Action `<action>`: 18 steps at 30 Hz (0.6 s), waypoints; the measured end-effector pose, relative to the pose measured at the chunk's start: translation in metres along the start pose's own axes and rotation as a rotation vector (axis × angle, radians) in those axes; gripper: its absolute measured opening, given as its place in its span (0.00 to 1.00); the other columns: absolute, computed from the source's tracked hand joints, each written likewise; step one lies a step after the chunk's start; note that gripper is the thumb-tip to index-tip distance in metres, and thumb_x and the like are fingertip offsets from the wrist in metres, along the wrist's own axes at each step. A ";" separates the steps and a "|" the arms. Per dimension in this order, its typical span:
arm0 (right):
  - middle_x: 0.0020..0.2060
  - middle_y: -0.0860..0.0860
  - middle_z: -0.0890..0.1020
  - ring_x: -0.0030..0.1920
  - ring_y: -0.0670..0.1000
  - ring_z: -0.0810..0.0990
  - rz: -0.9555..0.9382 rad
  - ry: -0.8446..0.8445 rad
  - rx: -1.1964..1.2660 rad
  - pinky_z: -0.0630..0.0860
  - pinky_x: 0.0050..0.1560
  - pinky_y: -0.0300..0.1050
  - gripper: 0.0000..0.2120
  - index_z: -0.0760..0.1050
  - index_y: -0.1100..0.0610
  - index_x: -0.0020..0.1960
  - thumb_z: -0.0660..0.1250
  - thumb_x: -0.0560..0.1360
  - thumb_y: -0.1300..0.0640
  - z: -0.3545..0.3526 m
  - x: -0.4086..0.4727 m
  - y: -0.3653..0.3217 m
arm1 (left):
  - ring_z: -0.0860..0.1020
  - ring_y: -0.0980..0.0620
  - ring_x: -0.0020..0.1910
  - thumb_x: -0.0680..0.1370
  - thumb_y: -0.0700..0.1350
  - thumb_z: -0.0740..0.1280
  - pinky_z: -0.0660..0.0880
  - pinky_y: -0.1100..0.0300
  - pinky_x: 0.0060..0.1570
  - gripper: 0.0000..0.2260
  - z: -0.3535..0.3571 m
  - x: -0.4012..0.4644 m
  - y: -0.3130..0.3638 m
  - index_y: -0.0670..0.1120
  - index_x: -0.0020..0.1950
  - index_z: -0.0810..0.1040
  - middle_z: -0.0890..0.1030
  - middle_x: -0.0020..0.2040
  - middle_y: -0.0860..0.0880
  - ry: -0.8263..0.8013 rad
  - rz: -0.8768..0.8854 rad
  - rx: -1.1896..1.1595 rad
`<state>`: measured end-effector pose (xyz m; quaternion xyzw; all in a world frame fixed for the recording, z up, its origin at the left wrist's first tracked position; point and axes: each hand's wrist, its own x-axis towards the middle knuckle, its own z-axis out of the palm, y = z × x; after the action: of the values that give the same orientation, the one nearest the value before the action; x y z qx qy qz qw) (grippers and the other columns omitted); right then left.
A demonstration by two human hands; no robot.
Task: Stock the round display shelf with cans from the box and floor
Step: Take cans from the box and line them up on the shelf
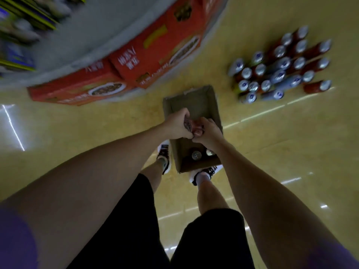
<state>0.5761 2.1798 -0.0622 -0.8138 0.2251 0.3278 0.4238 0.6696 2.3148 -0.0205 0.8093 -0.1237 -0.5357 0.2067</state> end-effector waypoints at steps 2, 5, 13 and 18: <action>0.60 0.55 0.73 0.63 0.58 0.73 -0.045 -0.006 -0.008 0.73 0.56 0.49 0.34 0.71 0.53 0.66 0.79 0.62 0.55 -0.029 -0.028 -0.035 | 0.73 0.45 0.46 0.73 0.45 0.75 0.70 0.51 0.38 0.24 -0.037 -0.043 0.029 0.48 0.62 0.66 0.69 0.60 0.44 -0.014 0.027 0.010; 0.61 0.53 0.76 0.62 0.55 0.74 -0.137 -0.001 0.015 0.72 0.54 0.48 0.38 0.70 0.52 0.67 0.81 0.60 0.51 -0.071 -0.070 -0.088 | 0.75 0.43 0.55 0.75 0.49 0.72 0.74 0.49 0.44 0.26 -0.089 -0.111 0.076 0.48 0.69 0.64 0.70 0.66 0.42 0.021 0.082 0.071; 0.49 0.49 0.80 0.46 0.44 0.78 -0.340 0.115 0.224 0.72 0.41 0.29 0.27 0.70 0.59 0.61 0.78 0.67 0.65 -0.170 -0.187 -0.211 | 0.75 0.50 0.44 0.71 0.58 0.71 0.74 0.55 0.39 0.21 -0.200 -0.268 0.192 0.48 0.57 0.70 0.79 0.54 0.45 0.298 0.193 0.379; 0.56 0.46 0.82 0.56 0.46 0.79 -0.481 0.191 0.224 0.76 0.59 0.44 0.39 0.70 0.51 0.68 0.82 0.61 0.47 -0.213 -0.252 -0.268 | 0.83 0.47 0.35 0.74 0.60 0.68 0.80 0.52 0.32 0.20 -0.251 -0.350 0.248 0.43 0.51 0.75 0.81 0.47 0.46 0.399 0.246 0.390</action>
<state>0.6496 2.1680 0.3565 -0.8191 0.0994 0.1127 0.5536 0.7666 2.2934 0.4665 0.9020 -0.2782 -0.3032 0.1309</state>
